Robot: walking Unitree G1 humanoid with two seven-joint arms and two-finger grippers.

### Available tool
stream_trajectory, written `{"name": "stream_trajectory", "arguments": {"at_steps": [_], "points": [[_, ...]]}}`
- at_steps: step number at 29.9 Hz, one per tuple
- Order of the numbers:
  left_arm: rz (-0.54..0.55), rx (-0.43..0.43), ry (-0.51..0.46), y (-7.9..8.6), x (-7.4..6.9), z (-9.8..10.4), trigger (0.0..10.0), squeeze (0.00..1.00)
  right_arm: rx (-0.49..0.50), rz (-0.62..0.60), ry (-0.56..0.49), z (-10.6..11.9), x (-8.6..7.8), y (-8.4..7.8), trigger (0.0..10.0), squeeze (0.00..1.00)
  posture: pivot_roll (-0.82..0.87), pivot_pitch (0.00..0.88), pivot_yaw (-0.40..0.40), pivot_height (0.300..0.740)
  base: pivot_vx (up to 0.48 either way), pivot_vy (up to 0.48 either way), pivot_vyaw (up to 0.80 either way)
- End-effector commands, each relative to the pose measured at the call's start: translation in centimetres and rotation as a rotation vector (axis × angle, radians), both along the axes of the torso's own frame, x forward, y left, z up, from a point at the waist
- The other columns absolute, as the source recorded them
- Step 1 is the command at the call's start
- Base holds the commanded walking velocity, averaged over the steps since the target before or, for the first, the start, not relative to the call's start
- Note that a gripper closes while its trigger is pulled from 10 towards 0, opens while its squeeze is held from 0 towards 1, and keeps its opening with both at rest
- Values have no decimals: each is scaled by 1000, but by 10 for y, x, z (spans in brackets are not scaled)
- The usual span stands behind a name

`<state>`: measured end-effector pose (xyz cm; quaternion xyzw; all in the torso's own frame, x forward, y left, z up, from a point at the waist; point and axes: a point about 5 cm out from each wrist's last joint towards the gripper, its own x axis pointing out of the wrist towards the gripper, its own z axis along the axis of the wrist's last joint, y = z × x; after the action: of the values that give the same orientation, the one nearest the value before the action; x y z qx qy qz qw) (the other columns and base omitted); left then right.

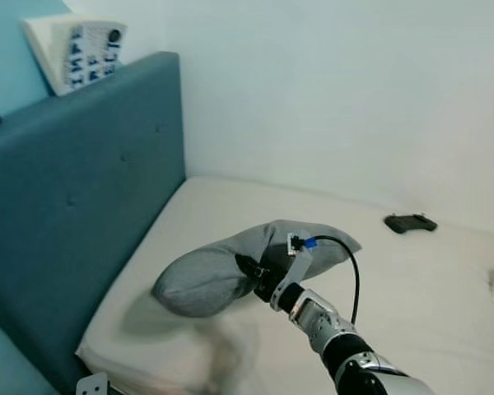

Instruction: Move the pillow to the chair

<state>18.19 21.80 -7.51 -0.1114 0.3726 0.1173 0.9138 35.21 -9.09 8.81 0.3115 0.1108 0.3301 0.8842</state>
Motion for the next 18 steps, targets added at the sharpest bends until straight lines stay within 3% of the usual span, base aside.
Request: {"name": "stream_trajectory", "arguments": {"at_steps": [1, 2, 5, 6, 10, 11, 18], "points": [[-9, -3, 56, -2, -13, -7, 10000, 0, -10, -27, -54, 8, 4, -4, 0, 0, 130, 57, -92, 722, 0, 0, 0], [-12, 0, 75, -2, -17, -9, 10000, 0, -31, -48, -48, 6, 4, -6, 3961, 0, 130, 58, -92, 727, 0, 0, 0], [-13, 1, 84, -2, -19, -10, 10000, 0, -44, -63, -44, 5, 4, -6, 3961, 0, 130, 58, -92, 732, 0, 0, 0], [-18, 4, 96, -2, -22, -12, 10000, 0, -61, -86, -41, 4, 5, -8, 10000, 0, 130, 57, -91, 732, 0, 0, 0], [-23, 6, 118, -2, -29, -15, 10000, 0, -96, -95, -34, 0, 3, -8, 10000, 0, 130, 58, -91, 732, 0, 0, 0], [-25, 6, 136, -2, -36, -17, 10000, 0, -179, -117, -22, -6, 2, -8, 10000, 0, 131, 54, -93, 732, 0, 0, 0], [-30, 5, 175, -4, -45, -21, 10000, 0, -340, -83, 12, -24, -8, -3, 10000, 0, 128, 43, -96, 732, 0, 0, 0]]}}
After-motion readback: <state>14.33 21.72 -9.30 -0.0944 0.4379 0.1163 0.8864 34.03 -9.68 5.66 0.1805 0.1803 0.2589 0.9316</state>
